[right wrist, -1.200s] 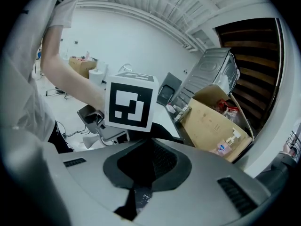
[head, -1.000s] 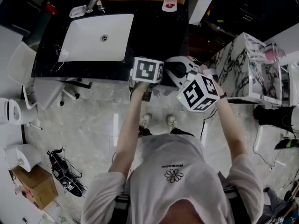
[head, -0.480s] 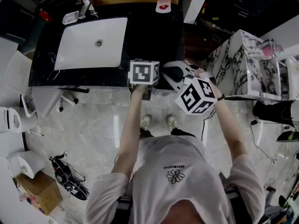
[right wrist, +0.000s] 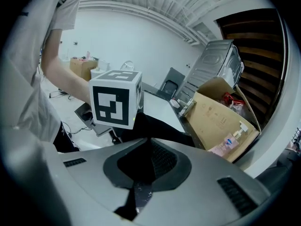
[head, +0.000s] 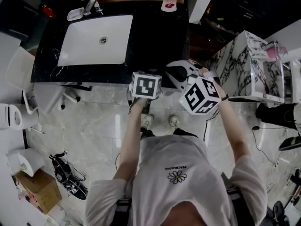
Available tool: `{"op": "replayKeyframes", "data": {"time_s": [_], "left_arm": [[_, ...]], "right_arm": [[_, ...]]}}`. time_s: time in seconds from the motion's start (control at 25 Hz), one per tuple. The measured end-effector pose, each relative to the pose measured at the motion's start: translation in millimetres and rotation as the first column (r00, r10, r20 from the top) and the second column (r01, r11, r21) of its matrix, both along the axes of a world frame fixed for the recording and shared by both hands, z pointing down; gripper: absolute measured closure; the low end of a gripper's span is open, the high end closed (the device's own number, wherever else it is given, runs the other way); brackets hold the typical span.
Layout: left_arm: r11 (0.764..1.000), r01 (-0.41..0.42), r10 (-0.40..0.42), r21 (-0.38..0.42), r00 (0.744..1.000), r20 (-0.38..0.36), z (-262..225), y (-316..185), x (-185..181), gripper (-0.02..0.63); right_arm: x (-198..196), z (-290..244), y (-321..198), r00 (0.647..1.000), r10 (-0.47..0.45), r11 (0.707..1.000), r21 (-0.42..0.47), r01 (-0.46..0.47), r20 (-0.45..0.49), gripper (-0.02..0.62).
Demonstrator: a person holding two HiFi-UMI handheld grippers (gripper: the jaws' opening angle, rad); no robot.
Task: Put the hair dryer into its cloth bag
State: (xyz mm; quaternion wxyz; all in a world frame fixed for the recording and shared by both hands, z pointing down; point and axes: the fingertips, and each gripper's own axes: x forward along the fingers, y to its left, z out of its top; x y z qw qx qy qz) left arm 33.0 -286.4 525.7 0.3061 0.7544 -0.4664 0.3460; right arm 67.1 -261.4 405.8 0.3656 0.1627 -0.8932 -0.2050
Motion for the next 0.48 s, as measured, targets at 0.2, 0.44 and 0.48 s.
{"op": "replayKeyframes", "data": {"time_s": [0.2, 0.44, 0.48], "left_arm": [[0.999, 0.03, -0.028, 0.045, 0.998, -0.056, -8, -11, 7, 0.412], [0.995, 0.044, -0.037, 0.094, 0.997, -0.072, -14, -38, 12, 0.416], [0.994, 0.043, -0.036, 0.102, 0.997, -0.075, -15, -43, 13, 0.416]], "right_arm": [[-6, -1, 7, 1.0, -0.017, 1.0, -0.011, 0.017, 0.006, 0.574], [-7, -1, 7, 1.0, -0.009, 1.0, -0.02, 0.009, 0.013, 0.574], [-7, -2, 6, 1.0, -0.003, 1.0, -0.021, 0.003, 0.014, 0.574]]}}
